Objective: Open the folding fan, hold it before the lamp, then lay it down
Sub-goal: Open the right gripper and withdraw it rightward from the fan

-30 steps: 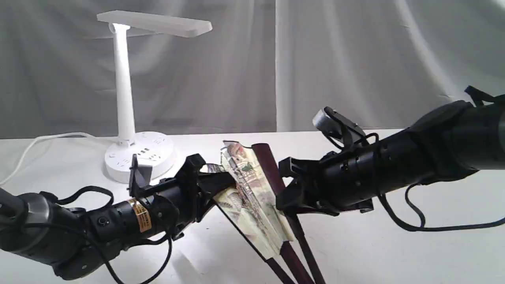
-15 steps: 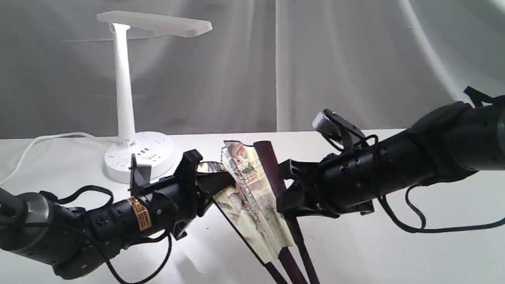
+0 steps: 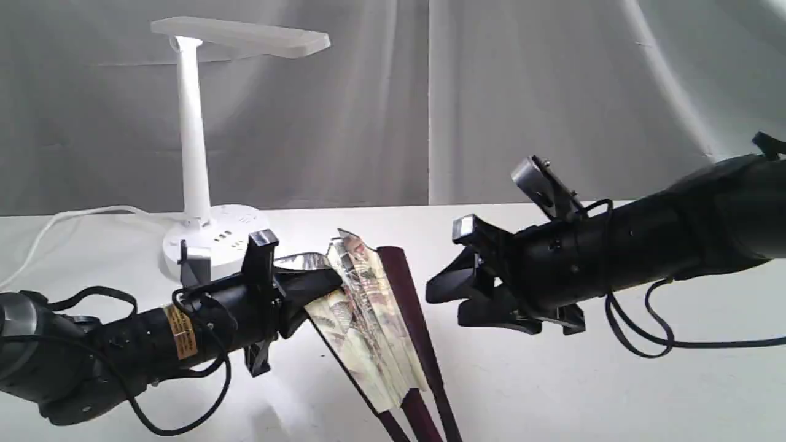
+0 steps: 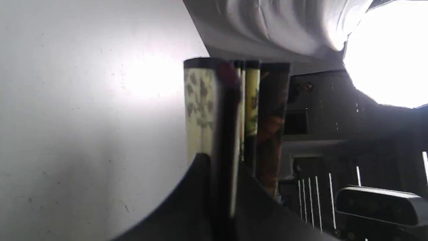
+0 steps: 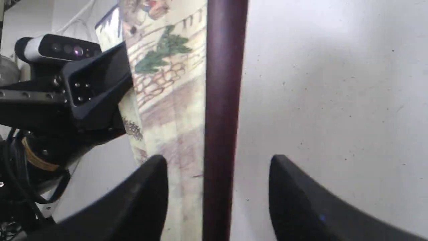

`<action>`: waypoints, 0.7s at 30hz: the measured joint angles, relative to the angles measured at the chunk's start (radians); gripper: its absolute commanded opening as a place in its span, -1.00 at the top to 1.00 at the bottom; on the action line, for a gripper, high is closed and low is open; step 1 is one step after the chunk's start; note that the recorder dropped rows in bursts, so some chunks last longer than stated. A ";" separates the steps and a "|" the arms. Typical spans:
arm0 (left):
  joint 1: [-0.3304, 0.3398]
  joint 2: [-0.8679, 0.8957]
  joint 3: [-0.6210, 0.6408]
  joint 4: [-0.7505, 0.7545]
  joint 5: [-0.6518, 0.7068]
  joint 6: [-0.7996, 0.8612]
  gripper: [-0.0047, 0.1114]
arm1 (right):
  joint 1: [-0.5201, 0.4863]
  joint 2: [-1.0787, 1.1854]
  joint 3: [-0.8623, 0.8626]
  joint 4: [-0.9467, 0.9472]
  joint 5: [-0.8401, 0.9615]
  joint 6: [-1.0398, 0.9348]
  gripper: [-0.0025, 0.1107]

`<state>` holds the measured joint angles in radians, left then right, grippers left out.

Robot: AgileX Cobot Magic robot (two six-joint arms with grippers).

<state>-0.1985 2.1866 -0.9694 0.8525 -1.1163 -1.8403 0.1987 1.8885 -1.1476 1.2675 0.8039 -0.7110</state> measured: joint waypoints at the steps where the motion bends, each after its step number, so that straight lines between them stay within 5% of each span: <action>1: 0.000 0.000 0.000 0.005 -0.017 -0.004 0.92 | -0.008 0.000 0.000 0.004 0.006 -0.002 0.10; 8: 0.000 0.000 0.000 0.030 -0.078 -0.030 0.92 | -0.094 0.000 0.000 0.071 0.038 -0.042 0.10; 15: 0.000 0.000 0.000 0.049 -0.082 -0.066 0.92 | -0.160 0.086 0.000 0.402 0.326 -0.248 0.10; 21: 0.000 0.000 0.000 0.057 -0.082 -0.080 0.92 | -0.163 0.276 -0.065 0.459 0.400 -0.365 0.10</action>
<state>-0.1985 2.1866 -0.9694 0.9099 -1.1979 -1.9199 0.0357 2.1643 -1.2123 1.7268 1.2043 -1.0758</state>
